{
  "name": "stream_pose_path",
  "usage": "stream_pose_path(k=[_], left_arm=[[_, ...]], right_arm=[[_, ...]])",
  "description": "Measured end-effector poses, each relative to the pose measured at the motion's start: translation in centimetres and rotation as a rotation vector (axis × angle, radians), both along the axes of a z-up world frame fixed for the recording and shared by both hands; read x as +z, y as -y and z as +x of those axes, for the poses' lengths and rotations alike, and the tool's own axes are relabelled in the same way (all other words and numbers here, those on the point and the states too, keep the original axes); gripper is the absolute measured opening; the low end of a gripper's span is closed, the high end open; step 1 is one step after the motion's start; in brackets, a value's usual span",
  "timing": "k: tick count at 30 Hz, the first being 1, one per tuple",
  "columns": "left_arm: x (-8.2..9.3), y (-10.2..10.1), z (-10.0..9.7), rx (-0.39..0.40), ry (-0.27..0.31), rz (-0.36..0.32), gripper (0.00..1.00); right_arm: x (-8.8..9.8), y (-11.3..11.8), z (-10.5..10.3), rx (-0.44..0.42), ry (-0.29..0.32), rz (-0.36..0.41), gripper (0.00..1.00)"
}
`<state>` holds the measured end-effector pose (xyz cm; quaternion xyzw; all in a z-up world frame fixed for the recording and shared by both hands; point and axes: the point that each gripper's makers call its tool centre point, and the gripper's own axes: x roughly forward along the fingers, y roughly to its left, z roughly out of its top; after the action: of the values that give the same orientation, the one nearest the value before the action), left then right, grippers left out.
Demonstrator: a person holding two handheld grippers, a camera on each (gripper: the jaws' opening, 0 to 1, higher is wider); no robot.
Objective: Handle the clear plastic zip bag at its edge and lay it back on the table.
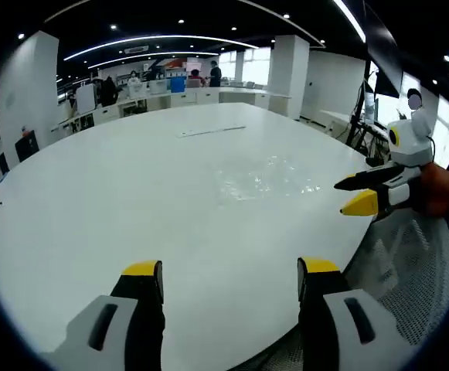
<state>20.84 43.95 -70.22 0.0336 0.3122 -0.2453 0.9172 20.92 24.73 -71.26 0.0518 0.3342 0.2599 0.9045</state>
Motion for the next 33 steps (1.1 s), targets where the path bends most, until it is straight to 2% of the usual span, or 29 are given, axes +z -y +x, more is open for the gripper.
stream_pose_path(k=[33], left_arm=[[0.27,0.04,-0.05,0.007,0.002,-0.007,0.66]], right_arm=[[-0.11,0.17,0.07,-0.007,0.005,0.007,0.69]])
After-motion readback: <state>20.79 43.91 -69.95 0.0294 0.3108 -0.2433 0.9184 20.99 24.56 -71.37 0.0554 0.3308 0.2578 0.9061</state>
